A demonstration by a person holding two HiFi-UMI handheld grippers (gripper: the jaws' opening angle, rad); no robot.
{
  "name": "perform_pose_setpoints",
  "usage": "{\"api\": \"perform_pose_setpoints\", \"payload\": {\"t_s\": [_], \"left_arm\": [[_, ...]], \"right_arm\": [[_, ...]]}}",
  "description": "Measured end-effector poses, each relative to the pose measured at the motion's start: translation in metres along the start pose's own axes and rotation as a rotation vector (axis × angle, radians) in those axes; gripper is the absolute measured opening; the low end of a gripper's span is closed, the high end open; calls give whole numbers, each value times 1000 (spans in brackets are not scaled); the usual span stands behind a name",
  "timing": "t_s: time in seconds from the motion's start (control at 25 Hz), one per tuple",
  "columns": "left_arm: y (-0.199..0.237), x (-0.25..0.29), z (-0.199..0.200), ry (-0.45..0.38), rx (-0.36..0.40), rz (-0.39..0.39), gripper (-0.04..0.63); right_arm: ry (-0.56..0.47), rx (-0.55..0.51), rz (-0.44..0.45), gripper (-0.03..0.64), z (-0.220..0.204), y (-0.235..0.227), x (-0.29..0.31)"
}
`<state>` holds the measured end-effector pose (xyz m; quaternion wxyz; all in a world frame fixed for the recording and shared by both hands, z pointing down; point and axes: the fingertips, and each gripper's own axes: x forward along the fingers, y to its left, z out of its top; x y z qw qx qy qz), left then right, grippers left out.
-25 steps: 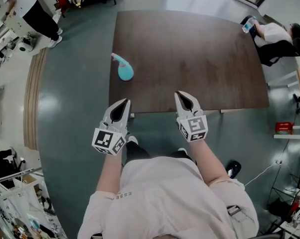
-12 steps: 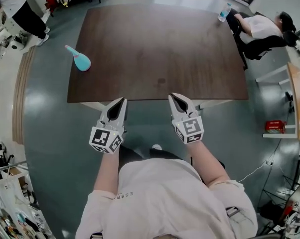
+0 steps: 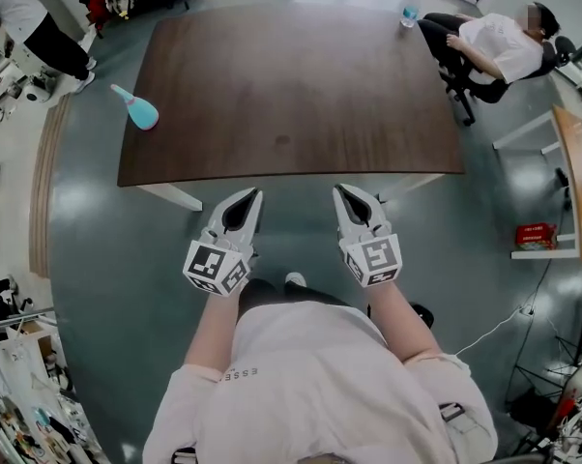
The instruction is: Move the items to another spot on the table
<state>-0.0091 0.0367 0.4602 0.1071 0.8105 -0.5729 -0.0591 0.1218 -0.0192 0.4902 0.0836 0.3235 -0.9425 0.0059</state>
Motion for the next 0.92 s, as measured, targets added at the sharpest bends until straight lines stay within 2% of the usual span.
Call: {"api": "perform_pose_setpoints", "payload": {"t_s": [0.36, 0.92], "left_arm": [[-38, -4, -5, 22, 32, 1, 8], [-52, -8, 8, -16, 35, -5, 8]], "right_arm": [[14, 35, 13, -12, -14, -6, -38], [-18, 35, 15, -12, -3, -5, -46]]}}
